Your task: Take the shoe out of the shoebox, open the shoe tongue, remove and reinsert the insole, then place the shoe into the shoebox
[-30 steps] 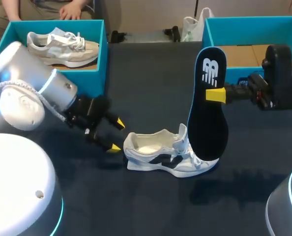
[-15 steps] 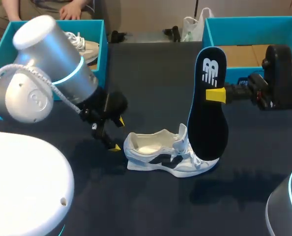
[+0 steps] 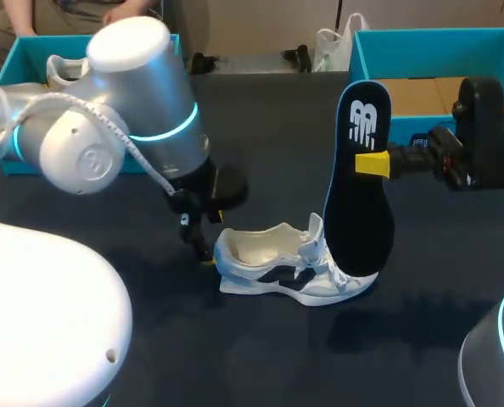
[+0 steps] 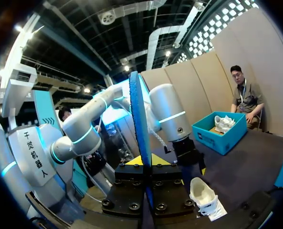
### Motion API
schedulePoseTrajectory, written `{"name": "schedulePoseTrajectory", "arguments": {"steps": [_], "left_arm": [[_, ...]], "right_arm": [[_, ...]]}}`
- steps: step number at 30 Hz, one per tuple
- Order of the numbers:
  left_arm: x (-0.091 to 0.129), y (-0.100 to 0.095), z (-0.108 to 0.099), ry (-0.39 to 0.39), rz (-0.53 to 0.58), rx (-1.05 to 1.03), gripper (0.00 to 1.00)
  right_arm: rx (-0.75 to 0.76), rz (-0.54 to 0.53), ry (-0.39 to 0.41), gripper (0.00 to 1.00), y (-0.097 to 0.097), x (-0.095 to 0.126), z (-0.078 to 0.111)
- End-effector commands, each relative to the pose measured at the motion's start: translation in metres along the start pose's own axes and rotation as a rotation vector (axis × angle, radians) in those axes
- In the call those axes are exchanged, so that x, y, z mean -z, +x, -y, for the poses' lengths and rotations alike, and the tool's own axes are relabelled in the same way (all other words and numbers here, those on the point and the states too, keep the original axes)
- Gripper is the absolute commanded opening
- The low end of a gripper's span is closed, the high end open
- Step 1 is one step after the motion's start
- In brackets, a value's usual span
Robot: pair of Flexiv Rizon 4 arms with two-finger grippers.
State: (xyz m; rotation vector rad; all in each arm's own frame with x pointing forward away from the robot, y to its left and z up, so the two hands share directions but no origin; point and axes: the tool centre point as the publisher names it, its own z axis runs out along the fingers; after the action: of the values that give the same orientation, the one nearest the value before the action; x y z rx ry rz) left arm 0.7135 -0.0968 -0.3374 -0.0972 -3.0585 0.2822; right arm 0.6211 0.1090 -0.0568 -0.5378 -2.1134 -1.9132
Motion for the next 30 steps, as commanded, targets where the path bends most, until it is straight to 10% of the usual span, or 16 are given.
{"name": "schedulePoseTrajectory", "arguments": {"steps": [1,19,30], "left_arm": [[-0.004,-0.002,0.005,-0.075,-0.002,0.003,1.0],[0.025,-0.008,0.045,-0.069,0.033,-0.039,1.0],[-0.019,-0.039,0.085,-0.049,0.031,0.008,1.0]], "right_arm": [[-0.001,0.003,0.001,0.0,0.001,-0.001,0.001],[-0.001,0.003,0.001,0.0,0.001,-0.001,0.001],[-0.001,0.003,0.001,0.0,0.001,-0.001,0.001]]}}
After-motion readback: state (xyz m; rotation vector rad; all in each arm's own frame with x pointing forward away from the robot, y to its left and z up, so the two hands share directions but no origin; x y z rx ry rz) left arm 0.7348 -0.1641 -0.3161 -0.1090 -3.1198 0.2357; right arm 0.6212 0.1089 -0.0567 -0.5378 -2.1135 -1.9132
